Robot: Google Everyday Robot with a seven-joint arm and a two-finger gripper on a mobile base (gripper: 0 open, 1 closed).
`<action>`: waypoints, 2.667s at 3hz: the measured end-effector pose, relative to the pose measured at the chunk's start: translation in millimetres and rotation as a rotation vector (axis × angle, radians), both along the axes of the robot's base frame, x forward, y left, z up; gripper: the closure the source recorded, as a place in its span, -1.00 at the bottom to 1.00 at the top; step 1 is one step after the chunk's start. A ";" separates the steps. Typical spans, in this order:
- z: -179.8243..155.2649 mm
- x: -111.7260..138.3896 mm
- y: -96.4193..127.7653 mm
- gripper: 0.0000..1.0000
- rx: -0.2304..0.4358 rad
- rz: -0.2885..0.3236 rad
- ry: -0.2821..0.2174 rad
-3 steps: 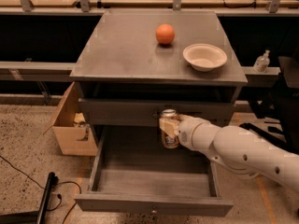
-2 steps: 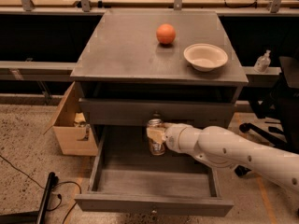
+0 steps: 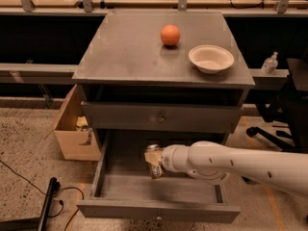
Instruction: Place orange can into middle drawer
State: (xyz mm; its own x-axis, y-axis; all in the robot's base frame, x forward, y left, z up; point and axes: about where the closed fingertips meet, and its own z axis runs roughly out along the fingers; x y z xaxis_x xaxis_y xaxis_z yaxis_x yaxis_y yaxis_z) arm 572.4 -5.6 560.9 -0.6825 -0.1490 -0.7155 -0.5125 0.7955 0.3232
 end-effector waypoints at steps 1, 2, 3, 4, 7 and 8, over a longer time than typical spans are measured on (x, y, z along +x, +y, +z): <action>-43.9 -10.3 3.3 0.65 -0.050 -0.015 0.070; -68.6 -3.7 2.3 0.19 -0.075 -0.024 0.059; -74.3 -0.8 -1.9 -0.26 -0.077 -0.021 0.025; -76.5 -6.7 -7.9 -0.72 -0.067 -0.021 0.017; -5.0 -31.5 -58.8 -0.17 0.022 -0.168 -0.128; 38.5 -51.9 -78.7 0.27 0.053 -0.273 -0.223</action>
Offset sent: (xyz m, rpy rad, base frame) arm 0.0066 -0.0034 -0.0977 -0.1060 0.0374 -0.0419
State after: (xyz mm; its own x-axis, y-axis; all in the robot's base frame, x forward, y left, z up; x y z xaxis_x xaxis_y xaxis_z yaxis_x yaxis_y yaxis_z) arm 520.5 -84.3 599.5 -0.5178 0.0586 -0.8535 -0.3459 0.8981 0.2715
